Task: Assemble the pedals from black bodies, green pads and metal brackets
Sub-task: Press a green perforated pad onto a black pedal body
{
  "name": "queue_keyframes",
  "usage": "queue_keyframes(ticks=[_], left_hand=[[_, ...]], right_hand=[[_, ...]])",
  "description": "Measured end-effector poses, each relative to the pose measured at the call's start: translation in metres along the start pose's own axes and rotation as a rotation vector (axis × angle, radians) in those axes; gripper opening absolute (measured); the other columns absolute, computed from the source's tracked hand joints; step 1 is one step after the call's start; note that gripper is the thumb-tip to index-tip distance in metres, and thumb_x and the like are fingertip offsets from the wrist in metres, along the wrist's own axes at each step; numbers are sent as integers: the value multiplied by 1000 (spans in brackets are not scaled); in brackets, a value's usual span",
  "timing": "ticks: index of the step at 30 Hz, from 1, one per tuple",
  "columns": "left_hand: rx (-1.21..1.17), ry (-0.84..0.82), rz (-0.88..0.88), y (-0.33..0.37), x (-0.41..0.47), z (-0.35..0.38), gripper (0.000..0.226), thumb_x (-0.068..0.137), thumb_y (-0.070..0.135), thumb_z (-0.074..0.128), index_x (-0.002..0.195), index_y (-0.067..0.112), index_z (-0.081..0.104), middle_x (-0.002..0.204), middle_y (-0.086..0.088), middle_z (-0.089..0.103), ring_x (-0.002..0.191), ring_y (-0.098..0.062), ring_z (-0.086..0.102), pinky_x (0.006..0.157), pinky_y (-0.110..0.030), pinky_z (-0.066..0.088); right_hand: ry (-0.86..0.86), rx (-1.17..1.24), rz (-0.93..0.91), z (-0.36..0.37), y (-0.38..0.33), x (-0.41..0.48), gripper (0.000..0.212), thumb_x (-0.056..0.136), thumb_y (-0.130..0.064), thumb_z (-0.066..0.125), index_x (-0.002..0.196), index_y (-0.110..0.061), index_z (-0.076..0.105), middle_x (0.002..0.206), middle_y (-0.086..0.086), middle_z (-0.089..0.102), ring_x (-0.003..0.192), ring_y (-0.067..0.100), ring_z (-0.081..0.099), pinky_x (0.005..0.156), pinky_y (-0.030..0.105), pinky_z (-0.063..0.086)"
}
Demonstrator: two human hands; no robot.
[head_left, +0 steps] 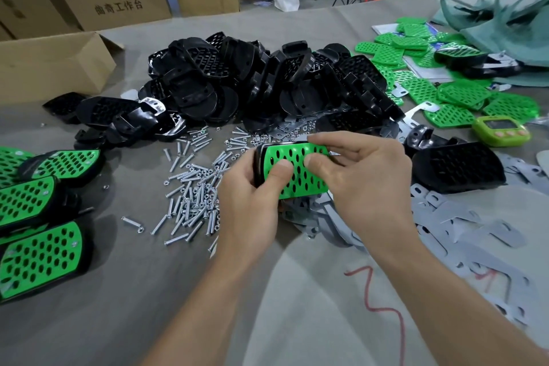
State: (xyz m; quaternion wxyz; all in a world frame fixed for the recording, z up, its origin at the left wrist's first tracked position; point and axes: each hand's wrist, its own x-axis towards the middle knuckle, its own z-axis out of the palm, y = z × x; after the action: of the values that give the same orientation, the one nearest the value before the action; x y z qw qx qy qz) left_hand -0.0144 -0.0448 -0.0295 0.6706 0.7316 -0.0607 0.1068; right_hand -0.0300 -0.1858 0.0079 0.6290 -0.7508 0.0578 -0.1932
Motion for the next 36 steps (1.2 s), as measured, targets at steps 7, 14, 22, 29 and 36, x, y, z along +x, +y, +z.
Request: queue_keyframes(ticks=[7,14,22,29,36], left_hand=[[249,15,119,6,-8,0,35,95,58,54,90,24,59,72,1,66,59,-23,66,51,-43,51],[80,37,54,13,-6,2,22,95,39,59,88,21,67,67,1,65,47,-11,61,41,-23,45],[-223,-88,-96,14,-5,1,23,91,41,63,97,22,74,68,-8,67,46,-23,57,42,-29,41],[-93,68,-35,14,-5,1,25,82,45,64,78,21,71,69,5,64,65,-15,57,59,-36,47],[231,313,27,16,2,-4,51,82,75,56,54,32,57,42,14,40,45,-7,36,47,-20,29]], right_hand=[[-97,44,-66,-5,1,3,30,75,-6,88,87,-32,80,76,-18,76,76,3,75,69,16,59],[54,-256,-102,-11,7,7,60,60,-51,91,116,-47,71,106,-33,69,98,-11,65,81,6,49],[-391,223,150,-11,12,16,23,88,-32,72,102,-15,76,93,20,75,85,38,73,70,51,61],[-300,224,60,-8,8,8,8,83,-11,80,87,-18,80,73,12,70,66,21,69,51,49,59],[-407,142,0,6,9,-5,6,88,-22,72,86,-16,72,73,10,65,65,19,61,57,40,58]])
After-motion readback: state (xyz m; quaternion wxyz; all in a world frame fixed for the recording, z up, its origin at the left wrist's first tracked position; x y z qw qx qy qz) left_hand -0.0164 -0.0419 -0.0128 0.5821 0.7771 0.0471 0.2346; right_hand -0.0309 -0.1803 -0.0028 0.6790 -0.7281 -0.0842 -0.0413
